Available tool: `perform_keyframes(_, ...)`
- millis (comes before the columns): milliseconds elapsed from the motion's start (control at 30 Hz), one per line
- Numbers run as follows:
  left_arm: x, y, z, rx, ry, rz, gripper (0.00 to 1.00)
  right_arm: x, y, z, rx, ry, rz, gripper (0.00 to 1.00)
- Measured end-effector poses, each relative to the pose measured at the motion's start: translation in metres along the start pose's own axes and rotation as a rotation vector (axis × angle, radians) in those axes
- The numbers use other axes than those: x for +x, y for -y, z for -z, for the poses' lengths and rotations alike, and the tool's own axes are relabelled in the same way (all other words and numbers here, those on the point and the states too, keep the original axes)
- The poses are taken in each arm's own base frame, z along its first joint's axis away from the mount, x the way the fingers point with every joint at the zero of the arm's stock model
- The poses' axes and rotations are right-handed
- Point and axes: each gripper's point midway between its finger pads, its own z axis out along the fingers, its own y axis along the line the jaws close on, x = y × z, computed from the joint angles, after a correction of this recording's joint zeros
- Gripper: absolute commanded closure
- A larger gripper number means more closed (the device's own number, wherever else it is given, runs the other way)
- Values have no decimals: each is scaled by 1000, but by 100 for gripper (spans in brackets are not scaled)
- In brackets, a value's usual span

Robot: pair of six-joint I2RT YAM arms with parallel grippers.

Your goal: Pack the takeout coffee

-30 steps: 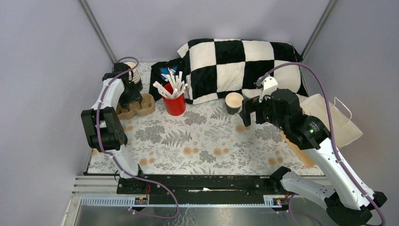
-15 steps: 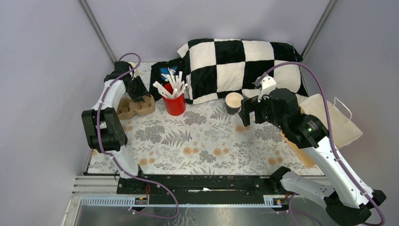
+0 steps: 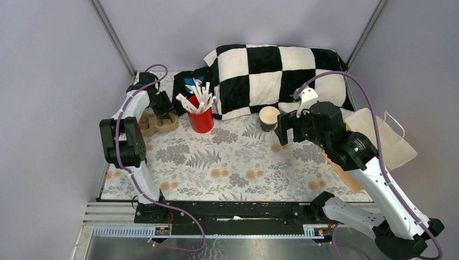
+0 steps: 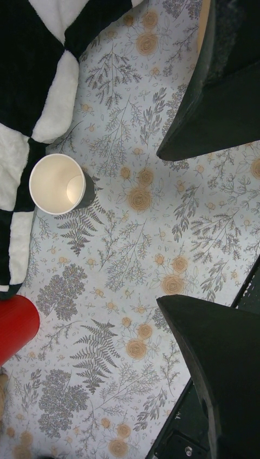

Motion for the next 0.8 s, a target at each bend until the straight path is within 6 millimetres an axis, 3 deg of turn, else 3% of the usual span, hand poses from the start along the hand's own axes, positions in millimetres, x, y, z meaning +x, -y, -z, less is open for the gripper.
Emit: perform_keyframes(800, -9, 3, -4, -11, 1, -25, 72, 0, 0, 0, -1, 0, 0, 0)
